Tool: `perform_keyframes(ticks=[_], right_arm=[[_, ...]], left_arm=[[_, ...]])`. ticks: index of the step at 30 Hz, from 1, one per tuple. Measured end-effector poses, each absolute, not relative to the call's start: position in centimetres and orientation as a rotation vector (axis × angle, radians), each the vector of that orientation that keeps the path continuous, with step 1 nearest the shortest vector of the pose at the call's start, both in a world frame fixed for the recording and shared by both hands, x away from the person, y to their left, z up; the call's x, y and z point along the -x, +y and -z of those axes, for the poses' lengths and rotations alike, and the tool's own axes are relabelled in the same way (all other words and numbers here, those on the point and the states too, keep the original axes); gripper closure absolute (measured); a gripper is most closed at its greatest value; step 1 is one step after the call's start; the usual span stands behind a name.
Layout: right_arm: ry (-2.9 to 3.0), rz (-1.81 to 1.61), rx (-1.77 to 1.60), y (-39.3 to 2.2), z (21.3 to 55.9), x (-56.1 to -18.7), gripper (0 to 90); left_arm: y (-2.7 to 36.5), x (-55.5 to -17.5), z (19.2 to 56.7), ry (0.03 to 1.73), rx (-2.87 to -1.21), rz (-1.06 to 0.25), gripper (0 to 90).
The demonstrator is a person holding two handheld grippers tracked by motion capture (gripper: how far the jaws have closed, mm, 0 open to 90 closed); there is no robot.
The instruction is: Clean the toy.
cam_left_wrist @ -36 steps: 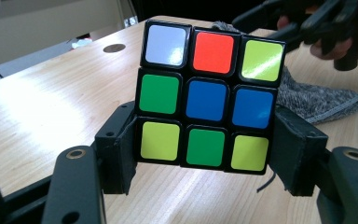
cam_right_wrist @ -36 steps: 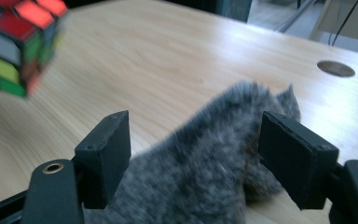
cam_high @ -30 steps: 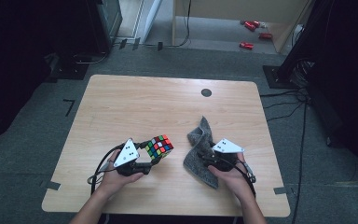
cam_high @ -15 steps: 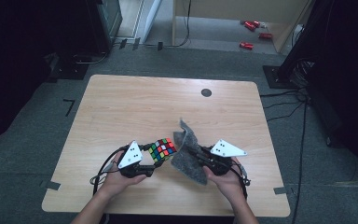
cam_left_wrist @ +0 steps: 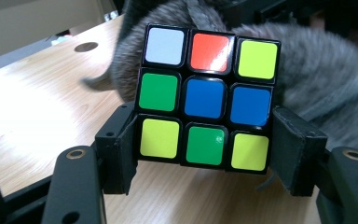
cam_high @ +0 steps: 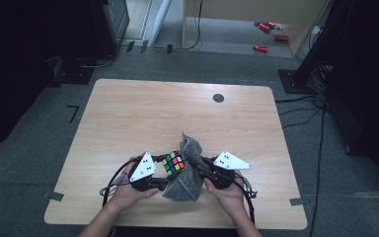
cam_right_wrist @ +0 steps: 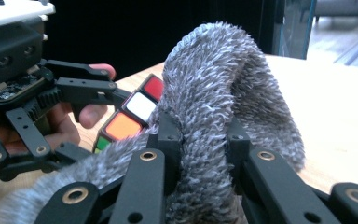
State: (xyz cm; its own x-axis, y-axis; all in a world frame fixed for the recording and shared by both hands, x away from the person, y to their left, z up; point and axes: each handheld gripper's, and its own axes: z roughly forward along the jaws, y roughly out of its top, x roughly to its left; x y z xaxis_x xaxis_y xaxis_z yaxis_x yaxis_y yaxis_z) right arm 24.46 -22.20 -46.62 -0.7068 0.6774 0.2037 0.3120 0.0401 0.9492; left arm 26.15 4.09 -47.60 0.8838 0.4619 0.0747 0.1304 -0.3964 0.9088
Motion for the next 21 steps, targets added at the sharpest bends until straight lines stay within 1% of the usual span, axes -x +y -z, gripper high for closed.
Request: perform_keyframes(ticks=[6,11,17,21], right_arm=[[2.006,-1.742,-0.938,-21.1,45.4,-23.6,75.5],[1.994,-1.730,-1.008,-21.8,46.2,-24.2,75.5],[1.984,-1.757,-0.955,-21.2,45.1,-23.5,75.0],[1.970,-1.752,-1.003,-21.6,45.6,-24.0,75.0]], left_arm=[[3.9,-25.8,47.4,0.415,-1.947,-0.377,35.0],[4.3,-26.0,47.3,0.431,-1.945,-0.382,35.0],[4.2,-25.6,47.0,0.421,-1.906,-0.380,35.1],[4.4,-25.8,47.1,0.437,-1.911,-0.380,35.0]])
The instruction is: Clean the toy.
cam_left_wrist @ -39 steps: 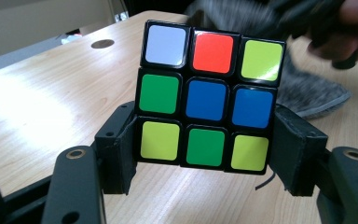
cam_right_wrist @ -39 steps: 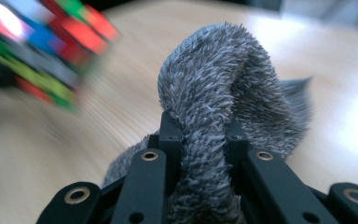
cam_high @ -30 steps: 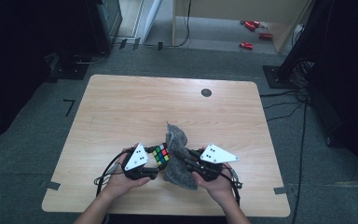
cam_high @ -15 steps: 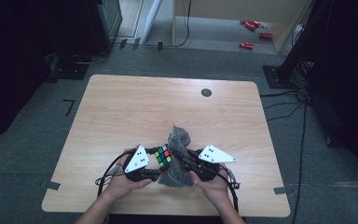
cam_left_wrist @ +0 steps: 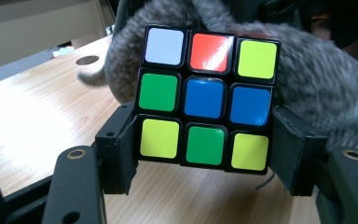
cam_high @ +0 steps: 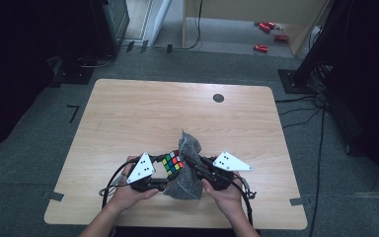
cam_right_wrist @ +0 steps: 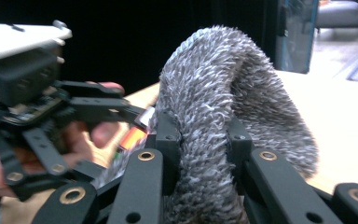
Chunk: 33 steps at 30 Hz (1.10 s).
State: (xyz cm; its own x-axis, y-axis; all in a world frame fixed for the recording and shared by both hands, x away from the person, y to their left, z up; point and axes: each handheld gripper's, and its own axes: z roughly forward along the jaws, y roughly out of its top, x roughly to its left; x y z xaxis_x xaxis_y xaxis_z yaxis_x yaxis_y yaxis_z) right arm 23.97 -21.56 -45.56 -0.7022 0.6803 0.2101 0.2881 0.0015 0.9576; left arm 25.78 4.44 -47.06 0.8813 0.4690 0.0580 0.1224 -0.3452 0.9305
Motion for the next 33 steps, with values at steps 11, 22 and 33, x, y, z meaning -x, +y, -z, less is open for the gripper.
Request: perform_keyframes(ticks=[11,22,33], right_arm=[[1.947,-1.712,-1.003,-21.0,45.3,-23.6,74.5],[1.953,-1.726,-0.968,-20.5,44.8,-23.0,74.8],[1.960,-1.732,-0.992,-20.8,45.2,-23.1,75.3]], left_arm=[[4.3,-25.7,47.1,0.414,-1.906,-0.346,35.0],[4.3,-25.5,47.0,0.395,-1.904,-0.353,35.1],[4.4,-25.7,47.0,0.412,-1.920,-0.374,35.1]])
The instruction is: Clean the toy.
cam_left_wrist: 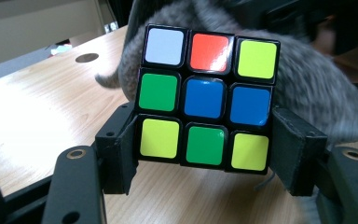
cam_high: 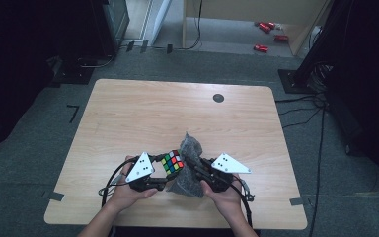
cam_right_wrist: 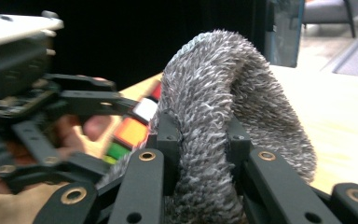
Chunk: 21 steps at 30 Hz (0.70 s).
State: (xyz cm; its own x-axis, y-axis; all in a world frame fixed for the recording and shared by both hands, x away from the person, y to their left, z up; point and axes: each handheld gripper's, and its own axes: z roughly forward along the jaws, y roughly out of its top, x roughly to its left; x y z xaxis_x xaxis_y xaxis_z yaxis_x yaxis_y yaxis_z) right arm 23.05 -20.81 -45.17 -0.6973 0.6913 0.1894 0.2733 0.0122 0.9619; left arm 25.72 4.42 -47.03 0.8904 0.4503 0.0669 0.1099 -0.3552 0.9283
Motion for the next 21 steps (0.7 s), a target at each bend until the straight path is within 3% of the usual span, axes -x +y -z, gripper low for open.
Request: perform_keyframes(ticks=[21], right_arm=[[1.951,-1.700,-0.949,-20.4,44.8,-22.8,74.7]], left_arm=[[3.9,-25.3,47.0,0.381,-1.941,-0.387,35.1]])
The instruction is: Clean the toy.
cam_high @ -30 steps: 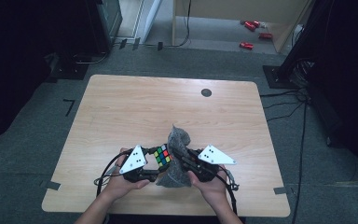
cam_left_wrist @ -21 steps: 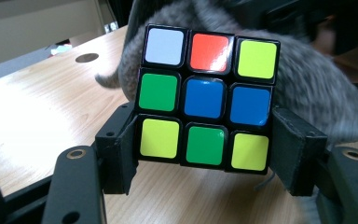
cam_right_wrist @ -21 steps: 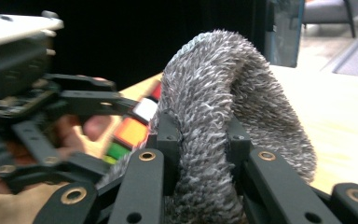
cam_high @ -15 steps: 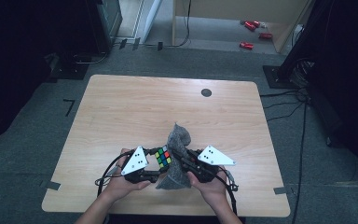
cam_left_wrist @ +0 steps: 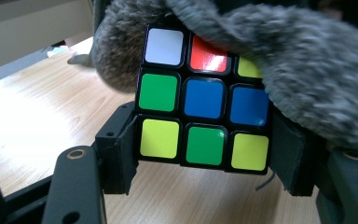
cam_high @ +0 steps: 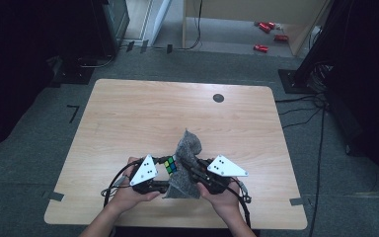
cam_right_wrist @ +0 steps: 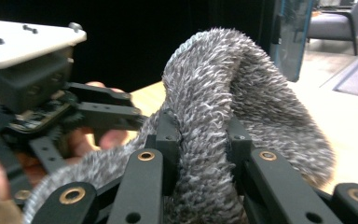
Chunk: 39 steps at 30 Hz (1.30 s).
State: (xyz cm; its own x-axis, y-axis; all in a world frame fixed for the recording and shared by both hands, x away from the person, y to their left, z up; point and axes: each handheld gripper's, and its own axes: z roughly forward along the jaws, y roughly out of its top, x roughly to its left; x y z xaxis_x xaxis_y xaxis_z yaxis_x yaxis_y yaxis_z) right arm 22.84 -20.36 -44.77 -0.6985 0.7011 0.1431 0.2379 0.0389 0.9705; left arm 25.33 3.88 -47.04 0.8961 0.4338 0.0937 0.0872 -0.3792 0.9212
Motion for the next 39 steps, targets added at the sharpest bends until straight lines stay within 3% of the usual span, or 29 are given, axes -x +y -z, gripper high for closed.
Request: perform_keyframes(ticks=[6,12,20,28,39], right_arm=[[1.940,-1.676,-0.990,-21.0,45.4,-23.3,74.4],[1.913,-1.659,-1.049,-22.0,46.0,-23.9,74.6],[2.054,-1.614,-0.848,-20.5,47.7,-24.1,72.8],[2.118,-1.504,-0.586,-17.8,49.0,-23.2,71.0],[1.965,-1.435,-0.516,-19.4,48.5,-23.5,71.6]], left_arm=[[4.4,-25.5,46.8,0.398,-1.913,-0.384,35.0],[6.4,-26.6,46.2,0.484,-1.784,-0.311,35.1],[8.0,-27.2,45.6,0.545,-1.668,-0.241,35.0],[7.6,-27.2,45.7,0.541,-1.684,-0.212,35.0],[7.4,-27.2,45.9,0.522,-1.731,-0.189,35.0]])
